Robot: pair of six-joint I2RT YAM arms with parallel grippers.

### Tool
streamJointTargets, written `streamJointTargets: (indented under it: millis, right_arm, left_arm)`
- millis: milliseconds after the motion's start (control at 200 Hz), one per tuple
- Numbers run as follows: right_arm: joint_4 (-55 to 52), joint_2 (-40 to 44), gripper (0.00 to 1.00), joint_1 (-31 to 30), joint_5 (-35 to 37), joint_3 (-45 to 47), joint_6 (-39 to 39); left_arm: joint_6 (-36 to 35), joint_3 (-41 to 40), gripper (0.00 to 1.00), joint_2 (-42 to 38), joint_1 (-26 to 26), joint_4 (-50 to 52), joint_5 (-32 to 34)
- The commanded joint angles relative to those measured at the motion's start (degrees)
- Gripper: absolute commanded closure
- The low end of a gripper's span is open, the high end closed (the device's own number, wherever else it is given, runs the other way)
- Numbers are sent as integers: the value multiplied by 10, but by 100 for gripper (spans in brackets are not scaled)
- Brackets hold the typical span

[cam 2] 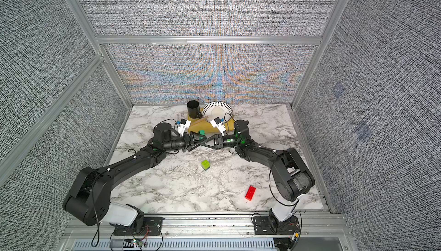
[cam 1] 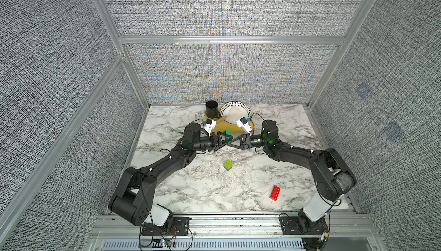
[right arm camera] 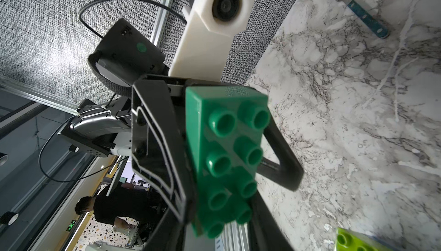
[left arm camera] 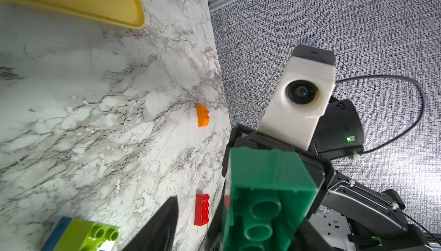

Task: Assemble an ice cream with lego
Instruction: Pick up the lego brick from the center of the board, then place the lego brick at the center of the board.

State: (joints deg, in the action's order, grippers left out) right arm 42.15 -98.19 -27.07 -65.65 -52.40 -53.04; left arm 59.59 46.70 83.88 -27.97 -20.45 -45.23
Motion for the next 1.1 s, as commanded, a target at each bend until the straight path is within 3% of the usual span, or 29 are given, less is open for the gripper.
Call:
streamJointTargets:
  millis: [0,120,290,430,505,671,841,1096]
  right_arm:
    - [-10,-1,100,1,14,-2,19]
    - [-117,3,100,5,46,-10,80]
    - [-313,21,100,6,146,-38,203]
    - [-496,40,100,-3,315,-79,304]
    - [-589,35,100,-22,453,-106,350]
    - [-693,-14,100,-48,647,-140,378]
    - [-741,-73,100,-63,728,-193,379]
    - [-778,-173,100,-97,772,-278,377]
  left_arm:
    - [-31,7,16,-13,0,40,10]
    - [-87,25,1,-41,0,141,67]
    - [-162,76,0,-72,0,315,179]
    - [-204,128,1,-65,0,463,271]
    - [-225,160,0,-57,0,543,331]
    - [-267,198,0,-78,0,635,424]
    - [-288,202,0,-118,2,667,527]
    - [-276,164,0,-142,17,650,528]
